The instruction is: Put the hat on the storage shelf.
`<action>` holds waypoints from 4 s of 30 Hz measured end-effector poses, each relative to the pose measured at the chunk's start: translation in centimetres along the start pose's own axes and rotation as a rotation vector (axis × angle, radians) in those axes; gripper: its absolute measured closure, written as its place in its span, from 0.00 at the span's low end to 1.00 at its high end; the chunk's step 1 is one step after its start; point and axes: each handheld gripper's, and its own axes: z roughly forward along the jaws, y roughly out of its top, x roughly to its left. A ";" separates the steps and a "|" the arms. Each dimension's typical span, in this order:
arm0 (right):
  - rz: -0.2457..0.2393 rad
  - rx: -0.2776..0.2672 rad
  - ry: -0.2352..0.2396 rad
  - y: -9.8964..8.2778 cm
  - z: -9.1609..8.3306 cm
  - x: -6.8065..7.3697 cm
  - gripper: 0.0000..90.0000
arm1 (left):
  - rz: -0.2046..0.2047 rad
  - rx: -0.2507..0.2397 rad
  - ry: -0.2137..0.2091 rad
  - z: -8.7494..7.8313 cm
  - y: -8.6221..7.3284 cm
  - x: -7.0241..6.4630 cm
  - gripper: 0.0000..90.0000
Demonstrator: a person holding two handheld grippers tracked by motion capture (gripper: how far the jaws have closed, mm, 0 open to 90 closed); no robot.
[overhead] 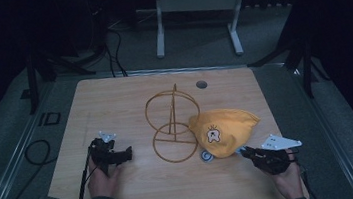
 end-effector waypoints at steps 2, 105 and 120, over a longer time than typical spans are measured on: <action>-0.019 -0.007 0.001 0.6 -0.4 -0.2 0.91 | 0.000 0.000 0.000 0.0 0.0 0.0 0.00; -0.301 0.387 -0.031 12.3 -1.5 -6.9 0.61 | -0.006 -0.004 -0.001 0.0 0.0 0.0 0.00; -0.408 0.556 0.008 14.3 2.3 -6.1 0.69 | -0.004 -0.003 -0.001 0.0 0.0 0.0 0.00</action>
